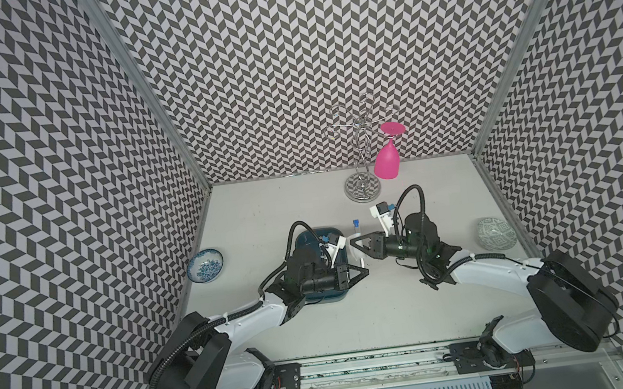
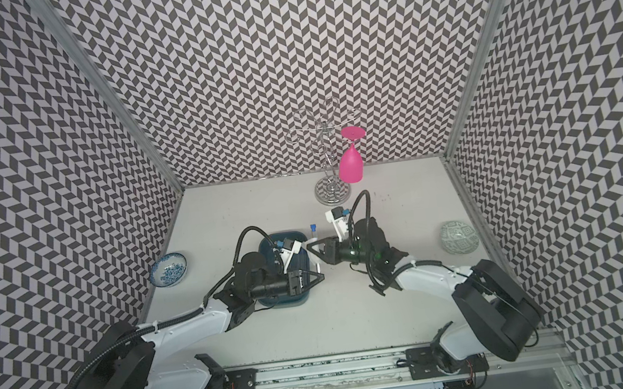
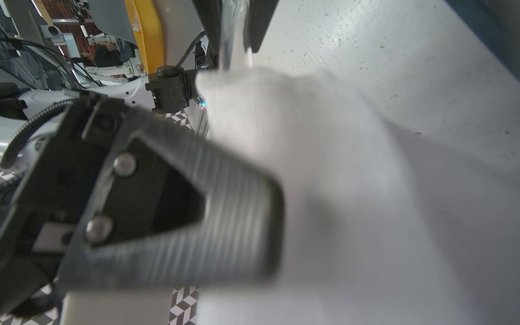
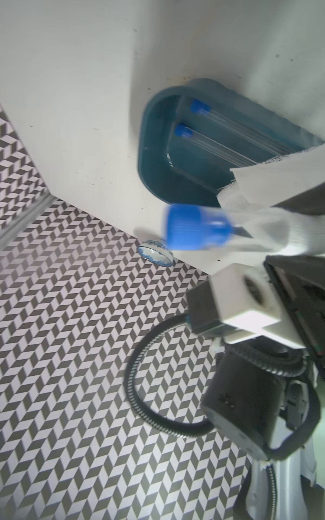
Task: Wipe the exteriors of test tubes
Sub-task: Wipe the dirt from the test tube.
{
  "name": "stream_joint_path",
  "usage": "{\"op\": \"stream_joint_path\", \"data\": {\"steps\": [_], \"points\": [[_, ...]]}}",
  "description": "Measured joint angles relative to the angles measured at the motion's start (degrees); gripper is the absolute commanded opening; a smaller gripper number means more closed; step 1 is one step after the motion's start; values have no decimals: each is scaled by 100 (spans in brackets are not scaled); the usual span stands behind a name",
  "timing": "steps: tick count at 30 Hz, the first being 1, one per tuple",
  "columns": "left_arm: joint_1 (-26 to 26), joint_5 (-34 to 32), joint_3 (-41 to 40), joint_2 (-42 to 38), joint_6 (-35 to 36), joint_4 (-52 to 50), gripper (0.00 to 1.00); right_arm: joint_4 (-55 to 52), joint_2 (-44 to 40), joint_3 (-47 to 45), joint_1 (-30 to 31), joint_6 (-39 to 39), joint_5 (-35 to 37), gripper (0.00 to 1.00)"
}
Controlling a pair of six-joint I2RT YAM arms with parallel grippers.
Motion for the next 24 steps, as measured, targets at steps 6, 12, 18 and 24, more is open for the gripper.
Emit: {"op": "stream_joint_path", "data": {"steps": [6,12,18,24], "points": [[72,9,-20,2,0,-11,16,164,-52,-345,260,103,149,19],[98,-7,-20,2,24,105,17,107,-55,-227,264,122,179,16],[138,-28,-20,-39,17,210,28,-138,-28,-2,264,26,234,15],[184,-94,-83,-289,26,197,37,-339,-31,173,260,-87,275,15]]}}
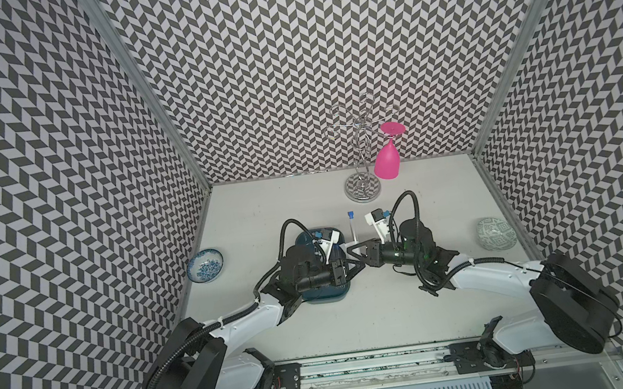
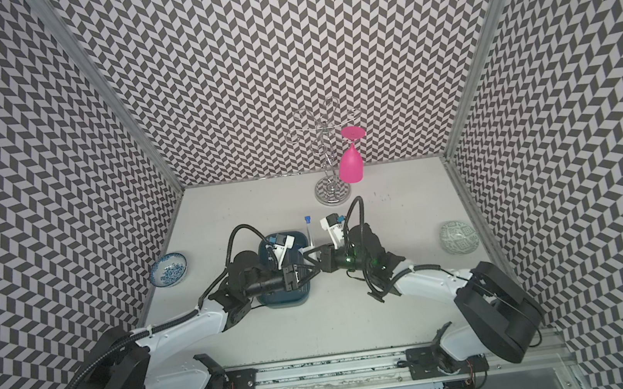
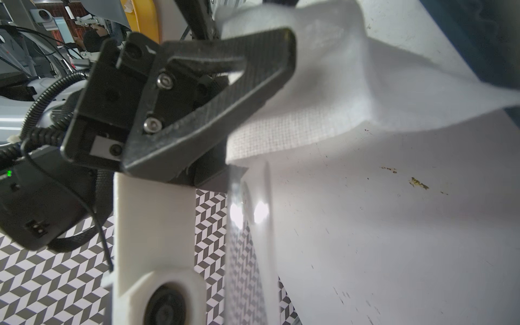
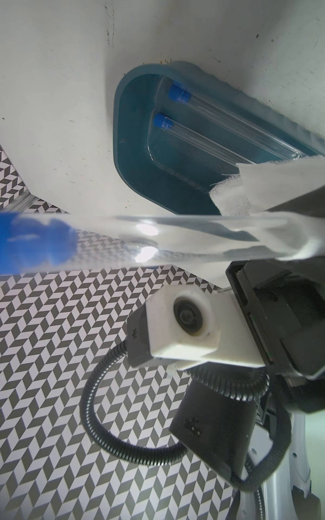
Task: Wipe the exteriors of test tubes
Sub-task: Wipe the dirt from the test tube.
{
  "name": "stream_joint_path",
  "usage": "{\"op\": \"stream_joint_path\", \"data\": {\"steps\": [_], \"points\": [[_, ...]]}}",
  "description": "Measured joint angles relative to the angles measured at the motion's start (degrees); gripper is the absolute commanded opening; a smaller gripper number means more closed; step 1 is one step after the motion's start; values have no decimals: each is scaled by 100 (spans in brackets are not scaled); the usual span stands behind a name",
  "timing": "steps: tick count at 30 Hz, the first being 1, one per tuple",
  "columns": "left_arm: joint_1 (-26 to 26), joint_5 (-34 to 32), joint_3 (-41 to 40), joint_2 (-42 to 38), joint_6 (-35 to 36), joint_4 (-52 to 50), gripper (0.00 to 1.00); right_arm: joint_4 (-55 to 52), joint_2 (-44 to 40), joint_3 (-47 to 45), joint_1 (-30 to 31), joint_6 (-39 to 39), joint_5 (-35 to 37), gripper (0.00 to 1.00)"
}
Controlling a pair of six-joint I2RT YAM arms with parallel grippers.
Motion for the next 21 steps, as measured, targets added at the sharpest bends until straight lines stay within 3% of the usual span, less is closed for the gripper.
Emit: {"op": "stream_joint_path", "data": {"steps": [6,11,21], "points": [[221,-107,-42,-577,48,-240,41,-321,-11,2,0,-98,57,15],[518,-243,459,-798,391,-638,45,-404,-31,-155,9,-94,55,15],[664,-90,1019,249,765,-678,45,-437,-308,-378,286,15,72,15]]}}
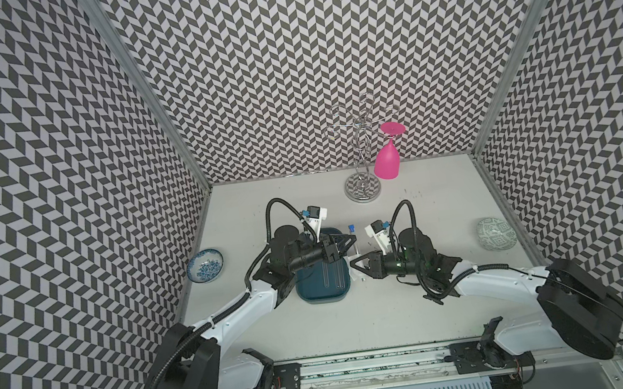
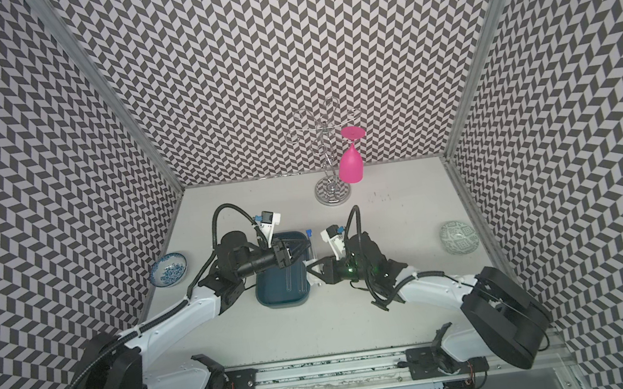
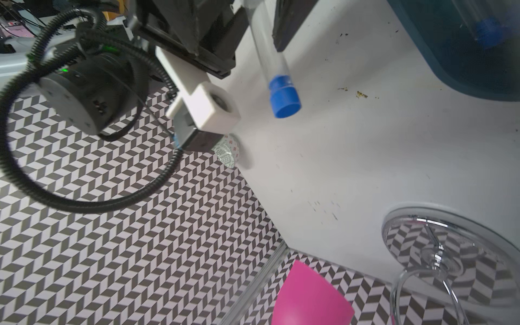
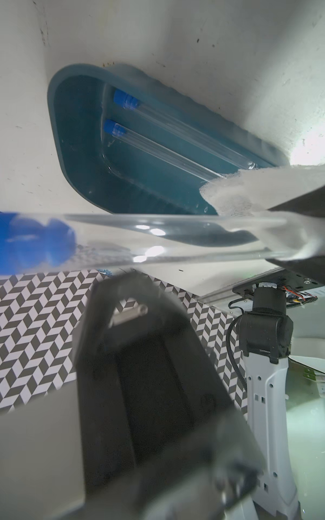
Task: Wipe the exteriors of test tubes
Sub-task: Wipe the dirt from the test tube.
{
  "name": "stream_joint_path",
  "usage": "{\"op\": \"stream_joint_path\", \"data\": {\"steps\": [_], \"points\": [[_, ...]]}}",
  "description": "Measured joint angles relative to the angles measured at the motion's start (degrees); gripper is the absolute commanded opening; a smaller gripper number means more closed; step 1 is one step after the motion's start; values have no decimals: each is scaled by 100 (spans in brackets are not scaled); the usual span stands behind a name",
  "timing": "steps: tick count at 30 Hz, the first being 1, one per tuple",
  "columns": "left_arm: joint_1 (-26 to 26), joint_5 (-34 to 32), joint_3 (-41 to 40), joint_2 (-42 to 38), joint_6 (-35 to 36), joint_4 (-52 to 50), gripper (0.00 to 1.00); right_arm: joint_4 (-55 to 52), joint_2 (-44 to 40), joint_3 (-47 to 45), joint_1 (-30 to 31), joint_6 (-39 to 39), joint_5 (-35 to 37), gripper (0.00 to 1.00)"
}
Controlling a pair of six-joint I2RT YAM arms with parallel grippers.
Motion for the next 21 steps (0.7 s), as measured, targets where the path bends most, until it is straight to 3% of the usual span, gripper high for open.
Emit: {"op": "stream_joint_path", "data": {"steps": [21], "points": [[-37,201,57,332,-302,417,17,42,-76,-4,227,35,109,18]]}}
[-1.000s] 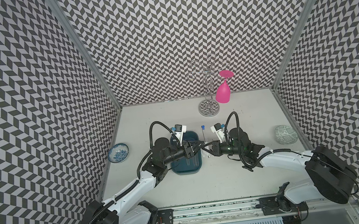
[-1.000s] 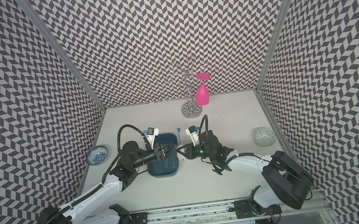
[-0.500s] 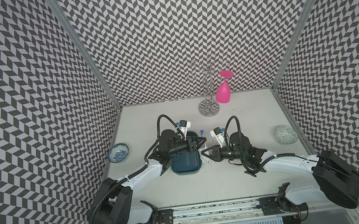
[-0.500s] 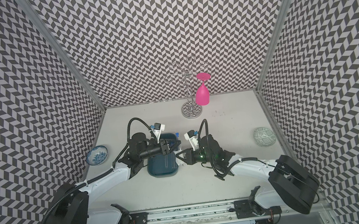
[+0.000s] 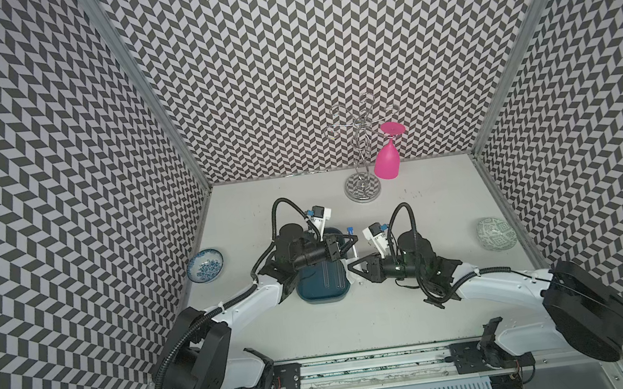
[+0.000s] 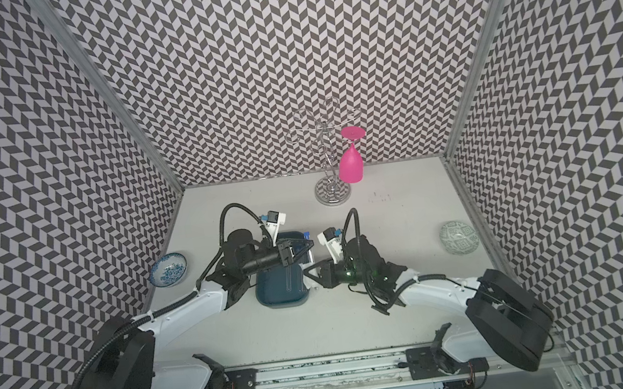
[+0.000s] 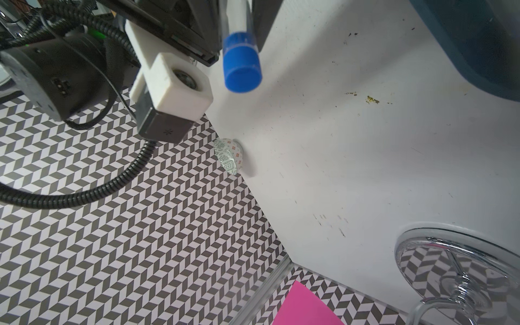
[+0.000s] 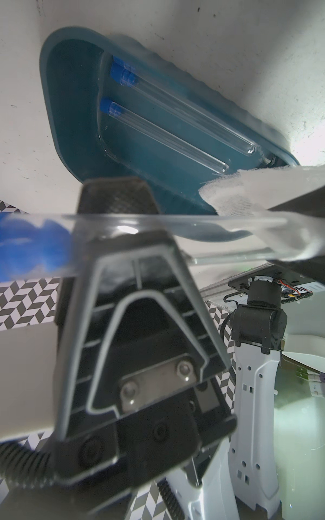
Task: Wipe the exteriors of test tubes
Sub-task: Wipe the dirt from the test tube.
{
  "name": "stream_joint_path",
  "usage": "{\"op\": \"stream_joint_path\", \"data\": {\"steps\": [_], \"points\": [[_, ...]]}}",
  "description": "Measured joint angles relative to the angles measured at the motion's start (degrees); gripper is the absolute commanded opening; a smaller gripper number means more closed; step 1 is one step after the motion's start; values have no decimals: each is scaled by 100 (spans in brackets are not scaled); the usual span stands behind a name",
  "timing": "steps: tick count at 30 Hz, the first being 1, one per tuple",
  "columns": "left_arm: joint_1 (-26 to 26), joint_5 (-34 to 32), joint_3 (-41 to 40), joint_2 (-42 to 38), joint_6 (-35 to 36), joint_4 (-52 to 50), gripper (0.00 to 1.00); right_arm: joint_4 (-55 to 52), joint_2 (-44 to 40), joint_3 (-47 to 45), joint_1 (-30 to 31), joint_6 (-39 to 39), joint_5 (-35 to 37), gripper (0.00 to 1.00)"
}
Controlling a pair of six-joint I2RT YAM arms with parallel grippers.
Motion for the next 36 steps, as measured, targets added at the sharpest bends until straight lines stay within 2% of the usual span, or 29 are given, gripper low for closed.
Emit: {"op": "stream_joint_path", "data": {"steps": [6,15,22,36], "points": [[2,26,-26,-7,-92,275,17,-330,66,310,-33,-146,9,18],[39,-79,-87,-9,-234,619,17,-649,354,1012,-483,-448,-304,18],[83,-63,-105,-9,-332,680,17,-634,420,1078,-549,-551,-424,18],[234,337,-367,-9,-457,348,17,782,330,-310,79,2,-179,18]]}}
